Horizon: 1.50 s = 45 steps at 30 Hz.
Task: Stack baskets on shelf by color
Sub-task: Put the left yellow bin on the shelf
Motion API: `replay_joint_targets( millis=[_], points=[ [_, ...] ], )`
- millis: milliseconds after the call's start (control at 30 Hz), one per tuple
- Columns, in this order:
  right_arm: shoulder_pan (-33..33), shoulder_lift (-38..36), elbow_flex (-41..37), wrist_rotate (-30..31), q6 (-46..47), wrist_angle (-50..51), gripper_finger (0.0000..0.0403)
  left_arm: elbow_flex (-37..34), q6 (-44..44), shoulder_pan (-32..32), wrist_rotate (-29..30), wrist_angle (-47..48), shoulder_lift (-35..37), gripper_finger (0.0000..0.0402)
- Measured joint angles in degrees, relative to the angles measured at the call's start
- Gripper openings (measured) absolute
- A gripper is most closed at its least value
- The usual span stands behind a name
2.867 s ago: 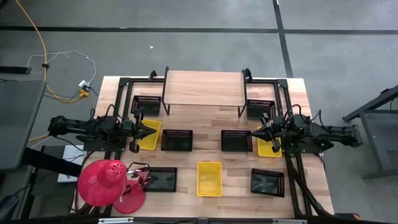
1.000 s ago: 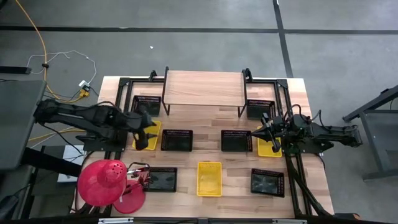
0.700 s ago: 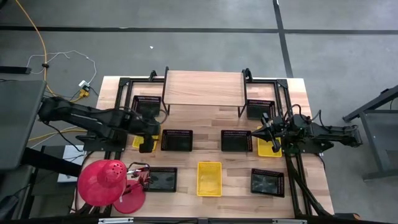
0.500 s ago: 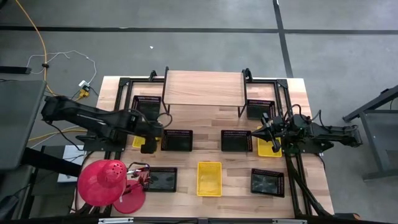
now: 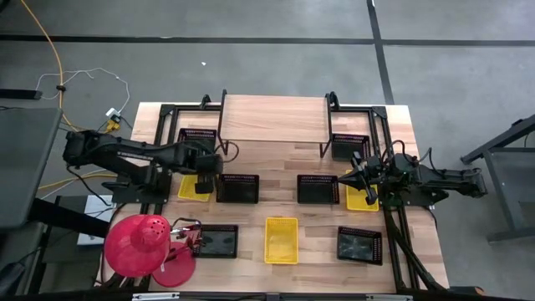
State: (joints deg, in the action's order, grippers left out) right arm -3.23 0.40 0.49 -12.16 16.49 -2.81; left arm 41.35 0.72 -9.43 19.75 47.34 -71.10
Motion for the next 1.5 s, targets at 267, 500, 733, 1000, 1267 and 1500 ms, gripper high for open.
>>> replay_joint_targets(
  millis=[267,500,733,1000,1267,1500],
  points=[
    [-0.01,0.0,0.0,0.0,0.0,0.0,0.0,-0.01,7.51,-6.44,0.19,0.95,-1.76,0.0234],
    [0.01,0.0,0.0,0.0,0.0,0.02,0.0,-0.18,16.74,-8.71,-3.77,2.92,-1.76,0.0234],
    [-0.01,0.0,-0.02,0.0,0.0,0.0,0.0,-0.51,23.9,-10.67,-4.35,2.78,-1.76,0.0214],
    [0.01,0.0,0.0,0.0,0.0,0.0,0.0,-0.51,24.37,-13.36,-9.58,2.81,-1.76,0.019],
    [0.01,0.0,-0.01,0.0,0.0,0.01,0.0,-0.51,27.28,-14.65,-9.26,2.81,-1.76,0.0186],
    [0.0,0.0,-0.01,0.0,0.0,0.0,0.0,-0.53,28.47,-16.4,-10.71,2.81,-1.76,0.0186]
  ],
)
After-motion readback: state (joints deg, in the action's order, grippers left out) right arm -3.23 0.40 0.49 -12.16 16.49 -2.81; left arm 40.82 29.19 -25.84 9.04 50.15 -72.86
